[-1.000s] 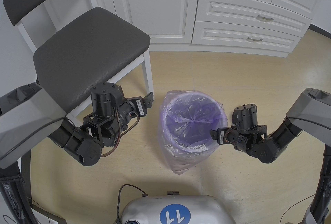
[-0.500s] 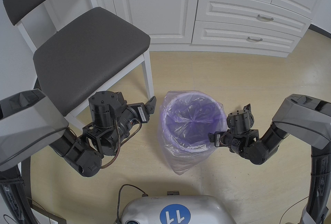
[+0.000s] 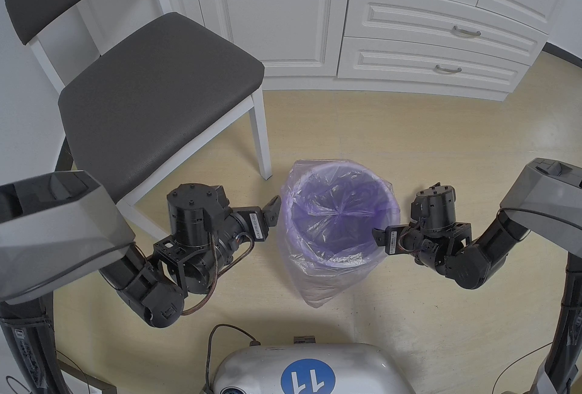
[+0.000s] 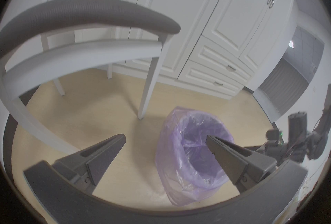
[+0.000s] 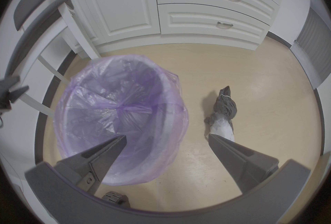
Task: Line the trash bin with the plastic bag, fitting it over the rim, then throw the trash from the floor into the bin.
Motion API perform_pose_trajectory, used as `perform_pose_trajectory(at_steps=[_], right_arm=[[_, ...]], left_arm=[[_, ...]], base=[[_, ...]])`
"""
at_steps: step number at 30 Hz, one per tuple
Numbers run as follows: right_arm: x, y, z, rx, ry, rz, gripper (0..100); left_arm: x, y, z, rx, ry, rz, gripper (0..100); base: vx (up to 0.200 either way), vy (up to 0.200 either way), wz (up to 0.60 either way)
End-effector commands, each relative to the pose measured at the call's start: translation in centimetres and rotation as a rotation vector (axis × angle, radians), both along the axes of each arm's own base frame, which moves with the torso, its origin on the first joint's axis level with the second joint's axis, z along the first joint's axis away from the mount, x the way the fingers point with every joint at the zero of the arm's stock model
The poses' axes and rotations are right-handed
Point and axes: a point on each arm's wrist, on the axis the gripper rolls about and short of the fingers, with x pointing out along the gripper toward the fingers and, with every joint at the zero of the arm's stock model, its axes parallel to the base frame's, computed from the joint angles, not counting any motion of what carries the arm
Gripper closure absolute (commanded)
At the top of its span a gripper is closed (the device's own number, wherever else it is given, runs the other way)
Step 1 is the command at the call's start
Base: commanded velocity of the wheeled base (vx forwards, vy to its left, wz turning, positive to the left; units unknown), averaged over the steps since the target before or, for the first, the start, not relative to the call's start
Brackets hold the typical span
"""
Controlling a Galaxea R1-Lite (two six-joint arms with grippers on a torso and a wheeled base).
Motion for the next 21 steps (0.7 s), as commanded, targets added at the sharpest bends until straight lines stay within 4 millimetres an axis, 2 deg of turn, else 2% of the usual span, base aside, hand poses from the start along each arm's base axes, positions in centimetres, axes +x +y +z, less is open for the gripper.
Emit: perform_pose_trajectory(at_steps=[1, 2, 3, 6, 7, 8, 9, 10, 11, 16, 21], right_arm=[[-0.9, -0.2, 2.1, 0.026, -0.047, 0.017, 0], [-0.9, -0.2, 2.2, 0.028, -0.048, 0.018, 0], [-1.3, -0.4, 3.0, 0.031, -0.063, 0.020, 0], [-1.8, -0.6, 3.9, 0.034, -0.081, 0.022, 0], [-2.2, -0.7, 4.4, 0.040, -0.090, 0.025, 0], [-2.2, -0.7, 4.4, 0.040, -0.090, 0.025, 0], [-2.2, -1.1, 4.9, 0.050, -0.099, 0.030, 0], [-2.2, -1.1, 4.9, 0.052, -0.100, 0.031, 0], [-2.1, -1.4, 5.0, 0.061, -0.101, 0.035, 0], [-1.4, -2.5, 5.2, 0.063, -0.110, 0.004, 0], [-1.2, -2.8, 5.4, 0.069, -0.115, 0.002, 0]], left_arm=[[0.6, -0.6, -3.9, 0.061, 0.085, -0.001, 0], [0.7, -0.6, -4.0, 0.063, 0.088, -0.001, 0], [0.9, -0.6, -5.3, 0.078, 0.112, 0.000, 0], [1.5, -0.8, -6.7, 0.092, 0.134, 0.005, 0], [2.0, -1.0, -7.7, 0.104, 0.151, 0.006, 0], [2.0, -1.0, -7.7, 0.104, 0.151, 0.006, 0], [3.1, -1.0, -9.0, 0.133, 0.186, -0.004, 0], [3.3, -0.9, -9.1, 0.137, 0.190, -0.006, 0], [4.6, -0.7, -9.6, 0.150, 0.206, -0.009, 0], [7.8, -0.7, -9.9, 0.158, 0.236, 0.012, 0], [10.1, -0.8, -10.3, 0.165, 0.259, 0.032, 0]], base=[[0.000, 0.000, 0.00], [0.000, 0.000, 0.00], [0.000, 0.000, 0.00], [0.000, 0.000, 0.00], [0.000, 0.000, 0.00], [0.000, 0.000, 0.00], [0.000, 0.000, 0.00], [0.000, 0.000, 0.00], [0.000, 0.000, 0.00], [0.000, 0.000, 0.00], [0.000, 0.000, 0.00]])
